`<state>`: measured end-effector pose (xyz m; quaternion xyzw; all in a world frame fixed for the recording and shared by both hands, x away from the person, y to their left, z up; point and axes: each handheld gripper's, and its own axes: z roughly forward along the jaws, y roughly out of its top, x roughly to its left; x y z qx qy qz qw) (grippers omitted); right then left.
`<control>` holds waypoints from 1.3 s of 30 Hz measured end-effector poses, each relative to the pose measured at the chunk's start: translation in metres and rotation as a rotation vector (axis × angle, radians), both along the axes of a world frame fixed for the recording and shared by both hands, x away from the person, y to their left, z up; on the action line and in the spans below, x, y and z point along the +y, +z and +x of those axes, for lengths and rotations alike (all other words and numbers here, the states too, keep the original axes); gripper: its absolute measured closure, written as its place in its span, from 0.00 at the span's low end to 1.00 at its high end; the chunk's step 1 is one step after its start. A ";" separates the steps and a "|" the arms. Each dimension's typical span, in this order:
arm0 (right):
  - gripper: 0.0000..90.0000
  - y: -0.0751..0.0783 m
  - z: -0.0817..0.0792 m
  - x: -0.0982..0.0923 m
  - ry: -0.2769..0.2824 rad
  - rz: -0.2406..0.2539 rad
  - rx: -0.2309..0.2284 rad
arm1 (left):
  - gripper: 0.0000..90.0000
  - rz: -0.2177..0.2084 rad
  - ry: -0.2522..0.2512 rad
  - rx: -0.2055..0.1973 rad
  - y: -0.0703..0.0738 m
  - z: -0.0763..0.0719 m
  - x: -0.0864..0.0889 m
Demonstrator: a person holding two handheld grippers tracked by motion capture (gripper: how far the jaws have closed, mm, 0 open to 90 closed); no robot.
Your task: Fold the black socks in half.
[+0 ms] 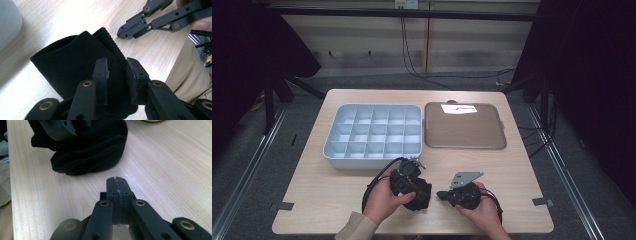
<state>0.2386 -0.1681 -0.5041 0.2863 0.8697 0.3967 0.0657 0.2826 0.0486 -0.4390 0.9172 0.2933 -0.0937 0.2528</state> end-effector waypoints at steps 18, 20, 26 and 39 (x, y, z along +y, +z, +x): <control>1.00 0.000 0.001 0.000 0.004 0.001 -0.002 | 0.78 -0.014 0.017 -0.004 0.009 0.004 0.003; 1.00 0.000 0.000 0.000 0.005 0.000 -0.003 | 0.78 -0.016 0.013 -0.008 0.010 0.004 0.004; 1.00 0.000 0.000 0.000 0.005 0.000 -0.002 | 0.78 -0.012 0.018 -0.015 0.012 0.005 0.006; 1.00 0.000 0.000 0.001 0.007 -0.002 -0.009 | 0.75 -0.024 0.061 -0.038 0.022 0.008 0.017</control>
